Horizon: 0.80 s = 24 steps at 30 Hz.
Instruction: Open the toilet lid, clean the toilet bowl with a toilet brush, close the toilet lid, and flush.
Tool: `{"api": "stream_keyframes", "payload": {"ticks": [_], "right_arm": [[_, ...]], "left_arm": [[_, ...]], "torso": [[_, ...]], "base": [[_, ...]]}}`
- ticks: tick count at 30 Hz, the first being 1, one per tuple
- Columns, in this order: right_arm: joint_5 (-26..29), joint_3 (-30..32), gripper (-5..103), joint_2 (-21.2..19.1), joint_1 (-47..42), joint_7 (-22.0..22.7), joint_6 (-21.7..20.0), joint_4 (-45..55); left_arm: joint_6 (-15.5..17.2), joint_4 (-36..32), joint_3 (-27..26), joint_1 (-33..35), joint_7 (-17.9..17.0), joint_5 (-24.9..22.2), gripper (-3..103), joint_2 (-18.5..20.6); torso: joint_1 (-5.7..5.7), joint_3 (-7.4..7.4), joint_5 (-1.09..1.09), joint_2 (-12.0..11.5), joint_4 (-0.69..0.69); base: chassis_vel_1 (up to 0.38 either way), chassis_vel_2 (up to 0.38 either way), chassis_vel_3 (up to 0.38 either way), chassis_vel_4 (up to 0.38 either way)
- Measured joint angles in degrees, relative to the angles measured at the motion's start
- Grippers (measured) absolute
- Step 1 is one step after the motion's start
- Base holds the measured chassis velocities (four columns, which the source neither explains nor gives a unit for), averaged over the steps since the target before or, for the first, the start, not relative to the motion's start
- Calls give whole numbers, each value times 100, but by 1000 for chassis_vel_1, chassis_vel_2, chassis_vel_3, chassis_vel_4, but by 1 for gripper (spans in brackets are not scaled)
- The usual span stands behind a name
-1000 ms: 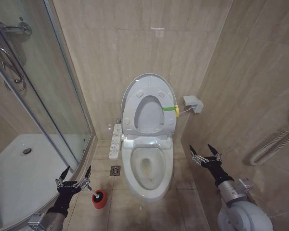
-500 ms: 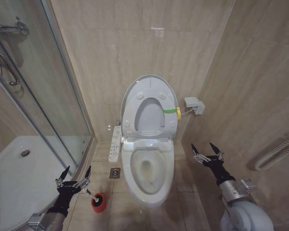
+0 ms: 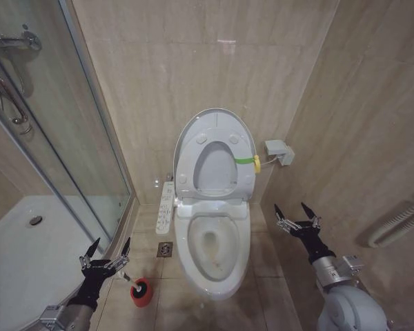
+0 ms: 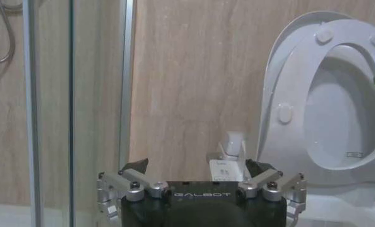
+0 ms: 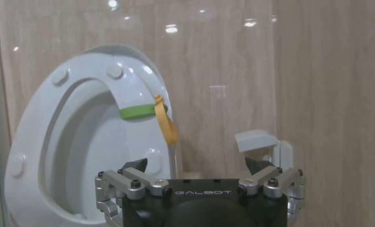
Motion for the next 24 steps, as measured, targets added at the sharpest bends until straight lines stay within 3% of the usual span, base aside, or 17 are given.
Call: {"api": "stream_keyframes", "payload": {"ticks": [24], "right_arm": [[211, -252, 100, -328, 1264, 325, 9, -1108]], "left_arm": [[0, 0, 0, 0, 0, 0, 100, 0]], "torso": [[-1, 0, -1, 1, 0]], "base": [[-7, 9, 9, -6]]}}
